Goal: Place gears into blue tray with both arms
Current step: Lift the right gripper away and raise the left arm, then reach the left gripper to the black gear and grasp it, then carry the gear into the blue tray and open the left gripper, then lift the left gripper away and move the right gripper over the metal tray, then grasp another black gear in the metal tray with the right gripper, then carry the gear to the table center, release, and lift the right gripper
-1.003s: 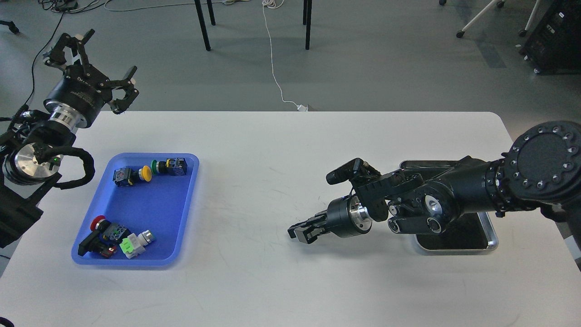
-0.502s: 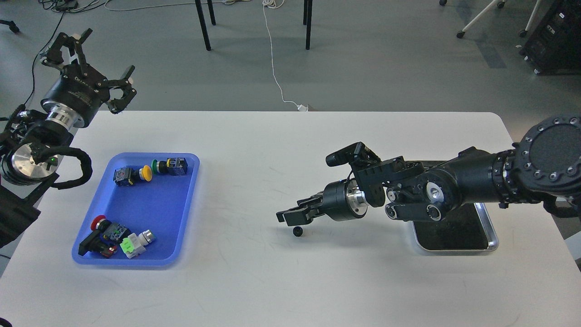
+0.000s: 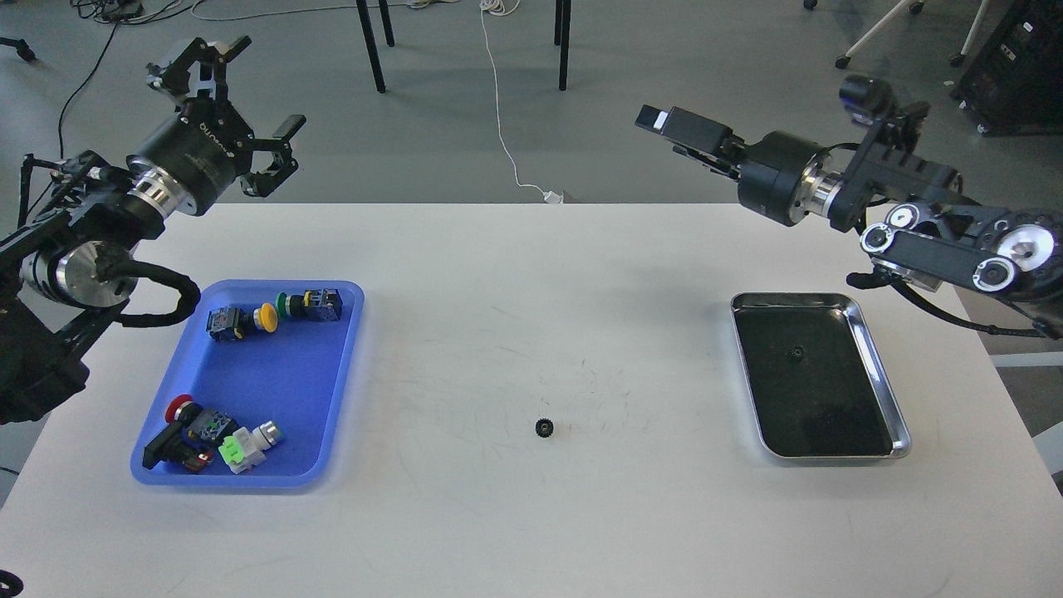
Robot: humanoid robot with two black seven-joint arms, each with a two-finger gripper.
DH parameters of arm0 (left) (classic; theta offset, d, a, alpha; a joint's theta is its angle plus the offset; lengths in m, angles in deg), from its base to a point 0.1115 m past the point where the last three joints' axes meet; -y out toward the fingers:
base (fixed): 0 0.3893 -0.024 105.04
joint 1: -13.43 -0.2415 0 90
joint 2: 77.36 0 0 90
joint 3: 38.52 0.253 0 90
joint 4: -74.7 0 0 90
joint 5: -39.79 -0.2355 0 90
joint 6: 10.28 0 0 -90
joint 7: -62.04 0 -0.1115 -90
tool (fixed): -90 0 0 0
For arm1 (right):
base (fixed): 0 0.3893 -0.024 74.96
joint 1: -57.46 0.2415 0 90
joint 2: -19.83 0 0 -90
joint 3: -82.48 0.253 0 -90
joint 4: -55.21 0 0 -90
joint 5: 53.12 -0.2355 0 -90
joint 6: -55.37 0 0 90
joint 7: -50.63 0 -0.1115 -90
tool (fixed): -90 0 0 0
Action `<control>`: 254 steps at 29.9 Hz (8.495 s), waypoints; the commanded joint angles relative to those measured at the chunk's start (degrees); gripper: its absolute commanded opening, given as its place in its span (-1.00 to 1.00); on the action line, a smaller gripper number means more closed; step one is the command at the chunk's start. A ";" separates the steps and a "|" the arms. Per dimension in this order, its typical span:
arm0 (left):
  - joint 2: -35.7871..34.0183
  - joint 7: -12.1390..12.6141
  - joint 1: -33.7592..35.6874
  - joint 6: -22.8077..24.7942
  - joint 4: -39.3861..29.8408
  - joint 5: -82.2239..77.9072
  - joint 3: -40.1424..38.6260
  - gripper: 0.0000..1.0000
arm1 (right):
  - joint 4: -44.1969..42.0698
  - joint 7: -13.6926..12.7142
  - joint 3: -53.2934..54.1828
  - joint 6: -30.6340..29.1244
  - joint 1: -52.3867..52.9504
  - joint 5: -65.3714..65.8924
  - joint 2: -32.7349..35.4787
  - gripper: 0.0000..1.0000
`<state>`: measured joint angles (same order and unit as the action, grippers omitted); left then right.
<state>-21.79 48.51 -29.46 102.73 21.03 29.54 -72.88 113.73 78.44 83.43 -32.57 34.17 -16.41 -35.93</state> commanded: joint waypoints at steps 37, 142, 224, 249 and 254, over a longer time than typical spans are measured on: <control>18.70 0.26 -2.64 -12.73 -21.32 -114.71 24.70 0.74 | -1.13 0.19 41.68 -30.06 -49.92 -43.22 6.80 0.95; 6.14 -4.49 -1.76 -9.04 -2.76 16.67 1.41 0.96 | -6.13 -2.32 15.52 -25.09 -12.40 23.04 14.37 0.95; 6.58 -4.49 -4.57 -7.10 -3.29 16.58 -2.11 0.96 | -5.62 -4.34 -26.78 -19.28 11.77 39.59 -5.67 -0.65; 3.50 -4.57 -5.10 -7.10 -3.55 16.23 -2.02 0.96 | -11.32 -0.65 -27.92 -15.41 2.73 29.47 -31.08 -0.60; 3.68 -4.57 -5.01 -7.19 -3.55 16.23 -2.02 0.96 | -12.28 -0.65 -31.17 -14.37 2.29 29.47 -31.61 -0.52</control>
<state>-18.19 43.93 -34.55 95.63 17.48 45.77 -74.90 102.00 77.80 54.30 -47.79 36.76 13.06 -67.24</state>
